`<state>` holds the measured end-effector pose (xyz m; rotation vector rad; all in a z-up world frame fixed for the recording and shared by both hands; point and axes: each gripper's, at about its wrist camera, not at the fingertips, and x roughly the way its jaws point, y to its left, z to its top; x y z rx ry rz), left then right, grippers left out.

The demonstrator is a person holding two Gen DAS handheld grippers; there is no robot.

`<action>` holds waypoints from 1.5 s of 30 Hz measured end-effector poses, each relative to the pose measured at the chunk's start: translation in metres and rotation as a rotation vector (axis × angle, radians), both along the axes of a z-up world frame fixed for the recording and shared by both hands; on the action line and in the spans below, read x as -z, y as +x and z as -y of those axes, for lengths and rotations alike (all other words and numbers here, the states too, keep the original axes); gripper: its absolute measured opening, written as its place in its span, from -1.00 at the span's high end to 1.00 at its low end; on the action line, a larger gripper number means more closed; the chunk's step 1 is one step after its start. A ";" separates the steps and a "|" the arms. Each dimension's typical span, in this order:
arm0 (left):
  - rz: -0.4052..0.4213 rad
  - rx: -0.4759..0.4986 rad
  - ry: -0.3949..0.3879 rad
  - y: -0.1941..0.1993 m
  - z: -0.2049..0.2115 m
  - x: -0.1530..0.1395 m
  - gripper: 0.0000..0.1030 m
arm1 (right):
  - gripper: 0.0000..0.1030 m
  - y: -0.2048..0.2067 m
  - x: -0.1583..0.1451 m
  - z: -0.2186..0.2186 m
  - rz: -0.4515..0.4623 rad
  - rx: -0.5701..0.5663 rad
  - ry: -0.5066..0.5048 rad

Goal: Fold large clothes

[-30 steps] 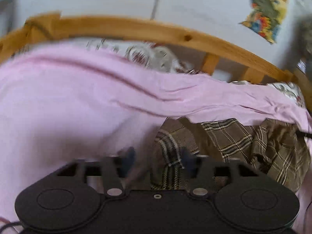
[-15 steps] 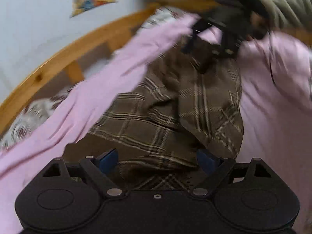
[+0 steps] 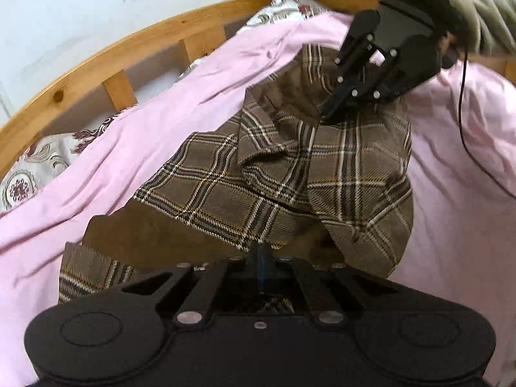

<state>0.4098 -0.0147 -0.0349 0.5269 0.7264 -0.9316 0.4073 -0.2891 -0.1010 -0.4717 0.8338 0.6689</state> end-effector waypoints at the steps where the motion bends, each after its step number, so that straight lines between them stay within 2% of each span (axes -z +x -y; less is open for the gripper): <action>1: -0.002 -0.005 -0.010 -0.001 -0.001 -0.002 0.66 | 0.94 -0.004 -0.002 0.000 0.017 0.004 -0.004; 2: -0.011 -0.005 -0.021 -0.002 -0.003 -0.005 0.52 | 0.95 -0.007 -0.004 0.001 0.031 0.010 -0.003; 4: -0.024 0.003 -0.048 -0.006 -0.006 -0.011 -0.07 | 0.96 -0.010 -0.009 0.002 0.079 0.036 -0.007; 6: -0.012 0.016 -0.067 -0.012 -0.005 -0.015 -0.46 | 0.96 -0.010 -0.015 0.003 0.124 0.071 -0.016; 8: 0.010 0.038 -0.040 -0.020 0.000 -0.014 -0.52 | 0.97 -0.007 -0.021 0.004 0.172 0.115 -0.013; 9: 0.039 0.052 0.009 -0.023 0.008 -0.009 -0.52 | 0.97 -0.006 -0.025 0.005 0.198 0.136 -0.010; 11: 0.140 0.059 0.123 -0.028 0.025 0.005 -0.42 | 0.97 -0.004 -0.031 0.005 0.233 0.160 -0.004; 12: 0.182 0.060 0.173 -0.028 0.033 0.013 -0.17 | 0.97 -0.003 -0.034 0.004 0.242 0.165 0.001; 13: 0.203 0.049 0.213 -0.025 0.040 0.020 0.27 | 0.97 -0.003 -0.036 0.002 0.250 0.165 0.004; 14: 0.195 0.028 0.231 -0.019 0.044 0.024 0.52 | 0.97 -0.003 -0.037 0.000 0.255 0.162 0.005; 15: 0.167 -0.001 0.224 -0.011 0.046 0.025 0.85 | 0.97 -0.003 -0.038 -0.002 0.261 0.159 0.004; 17: 0.109 -0.039 0.169 0.000 0.042 0.020 0.90 | 0.97 -0.005 -0.038 -0.005 0.276 0.150 -0.006; 22: 0.137 -0.184 0.073 0.013 0.026 -0.014 0.92 | 0.97 -0.010 -0.047 -0.008 0.338 0.176 -0.008; 25: 0.189 -0.282 0.063 0.028 0.020 -0.034 0.91 | 0.97 -0.008 -0.052 -0.005 0.390 0.223 0.011; 27: 0.178 -0.348 0.054 0.043 0.019 -0.040 0.90 | 0.97 -0.002 -0.052 -0.002 0.425 0.274 0.015; 30: 0.181 -0.387 0.108 0.067 0.032 -0.027 0.90 | 0.97 0.017 -0.042 0.001 0.434 0.357 0.036; 33: 0.143 -0.375 0.150 0.088 0.045 -0.001 0.88 | 0.97 0.039 -0.018 -0.003 0.428 0.390 -0.016; 36: 0.079 -0.408 0.147 0.109 0.041 0.016 0.73 | 0.97 0.066 0.022 -0.001 0.359 0.428 -0.049; 39: 0.059 -0.407 0.083 0.112 0.023 0.008 0.49 | 0.96 0.067 0.032 0.000 0.352 0.426 -0.051; 41: 0.073 -0.395 0.029 0.109 0.003 -0.004 0.17 | 0.95 0.069 0.036 0.005 0.349 0.425 -0.036; 43: 0.098 -0.411 -0.016 0.104 -0.019 -0.016 -0.42 | 0.95 0.071 0.040 0.011 0.345 0.426 -0.023; 45: 0.117 -0.441 -0.049 0.100 -0.038 -0.023 -0.57 | 0.96 0.073 0.044 0.018 0.337 0.452 -0.009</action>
